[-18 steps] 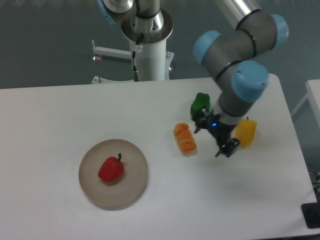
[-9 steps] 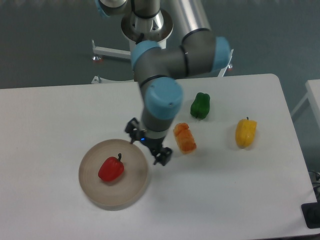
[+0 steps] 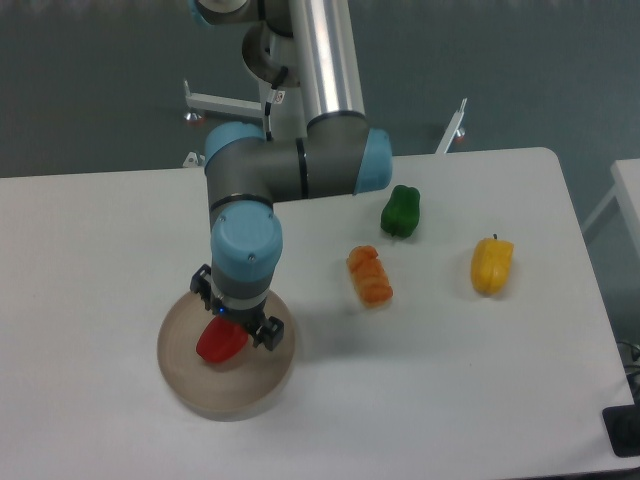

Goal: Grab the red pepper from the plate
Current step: 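Lower the gripper onto the red pepper and close the fingers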

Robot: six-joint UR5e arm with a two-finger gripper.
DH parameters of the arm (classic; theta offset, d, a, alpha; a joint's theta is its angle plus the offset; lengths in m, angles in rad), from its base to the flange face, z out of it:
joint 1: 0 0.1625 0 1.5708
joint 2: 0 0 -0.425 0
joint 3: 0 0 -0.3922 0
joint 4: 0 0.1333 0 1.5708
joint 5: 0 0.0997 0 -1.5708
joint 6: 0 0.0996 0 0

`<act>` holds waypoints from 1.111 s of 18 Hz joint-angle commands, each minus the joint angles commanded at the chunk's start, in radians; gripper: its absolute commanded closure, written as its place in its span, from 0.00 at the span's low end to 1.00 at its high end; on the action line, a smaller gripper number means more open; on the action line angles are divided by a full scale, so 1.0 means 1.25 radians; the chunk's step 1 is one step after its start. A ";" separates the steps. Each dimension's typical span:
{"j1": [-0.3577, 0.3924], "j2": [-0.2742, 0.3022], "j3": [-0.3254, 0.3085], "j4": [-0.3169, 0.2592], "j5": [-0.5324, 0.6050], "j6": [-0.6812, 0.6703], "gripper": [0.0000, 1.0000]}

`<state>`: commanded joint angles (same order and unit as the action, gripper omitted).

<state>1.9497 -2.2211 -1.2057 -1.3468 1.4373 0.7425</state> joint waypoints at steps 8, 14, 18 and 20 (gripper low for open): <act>-0.031 -0.032 -0.004 0.002 0.038 -0.058 0.00; -0.032 -0.041 -0.002 0.004 0.039 -0.058 0.00; -0.032 -0.038 -0.002 0.002 0.039 -0.059 0.80; -0.032 -0.027 0.000 0.001 0.038 -0.052 0.99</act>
<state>1.9098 -2.2550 -1.2057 -1.3453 1.4849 0.6779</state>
